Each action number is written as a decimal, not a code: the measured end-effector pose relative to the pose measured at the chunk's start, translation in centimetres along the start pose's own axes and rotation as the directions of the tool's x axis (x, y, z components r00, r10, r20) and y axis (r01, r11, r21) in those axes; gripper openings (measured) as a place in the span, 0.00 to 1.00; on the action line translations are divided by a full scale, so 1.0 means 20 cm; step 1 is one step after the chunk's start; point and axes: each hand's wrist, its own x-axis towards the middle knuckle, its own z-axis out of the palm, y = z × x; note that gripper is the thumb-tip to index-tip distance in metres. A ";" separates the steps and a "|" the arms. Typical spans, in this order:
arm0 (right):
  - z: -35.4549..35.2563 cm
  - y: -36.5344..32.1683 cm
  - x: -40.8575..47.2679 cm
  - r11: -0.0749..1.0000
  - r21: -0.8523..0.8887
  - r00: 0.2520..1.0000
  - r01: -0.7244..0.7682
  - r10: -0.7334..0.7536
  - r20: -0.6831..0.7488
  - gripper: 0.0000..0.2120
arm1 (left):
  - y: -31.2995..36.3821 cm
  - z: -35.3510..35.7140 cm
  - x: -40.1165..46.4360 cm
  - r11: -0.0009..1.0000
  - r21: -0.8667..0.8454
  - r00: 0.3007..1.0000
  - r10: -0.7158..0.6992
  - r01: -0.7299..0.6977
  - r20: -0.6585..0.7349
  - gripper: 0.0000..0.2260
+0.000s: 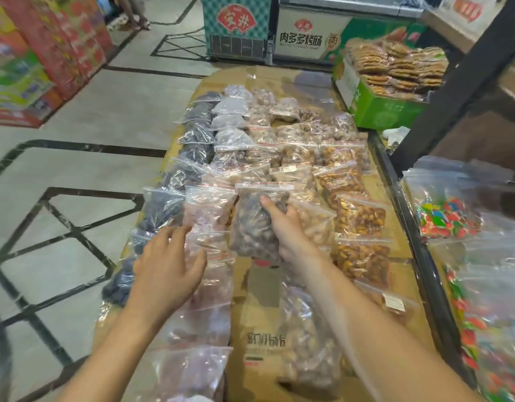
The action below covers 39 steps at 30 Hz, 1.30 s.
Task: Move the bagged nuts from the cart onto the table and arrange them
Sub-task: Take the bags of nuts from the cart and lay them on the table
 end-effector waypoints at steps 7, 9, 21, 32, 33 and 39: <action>0.18 0.08 0.09 0.994 -0.076 0.987 -0.080 0.068 -0.144 0.49 | -0.37 -0.17 -0.05 0.998 0.025 0.998 -0.062 0.062 -0.013 0.23; 0.21 0.10 0.11 0.984 -0.112 0.975 -0.141 0.118 -0.190 0.51 | -0.42 -0.21 -0.03 0.998 0.035 0.998 -0.058 0.058 -0.010 0.24; 0.29 0.05 -0.16 0.715 -0.699 0.952 -0.022 -0.198 -0.232 0.43 | -0.32 -0.15 0.00 0.979 0.141 0.988 0.145 -0.150 0.051 0.26; -0.05 0.29 -0.96 0.249 -0.947 0.883 0.200 -0.465 0.065 0.28 | 0.03 -0.05 -0.27 0.925 0.168 0.939 0.329 -0.341 0.098 0.29; -0.09 0.31 -1.02 0.234 -0.957 0.879 0.172 -0.475 0.042 0.28 | 0.09 -0.03 -0.32 0.918 0.173 0.933 0.343 -0.358 0.107 0.29; -0.47 0.55 -1.50 0.321 -0.947 0.856 0.019 -0.495 -0.150 0.29 | 0.44 0.21 -0.74 0.808 0.195 0.830 0.526 -0.556 0.188 0.29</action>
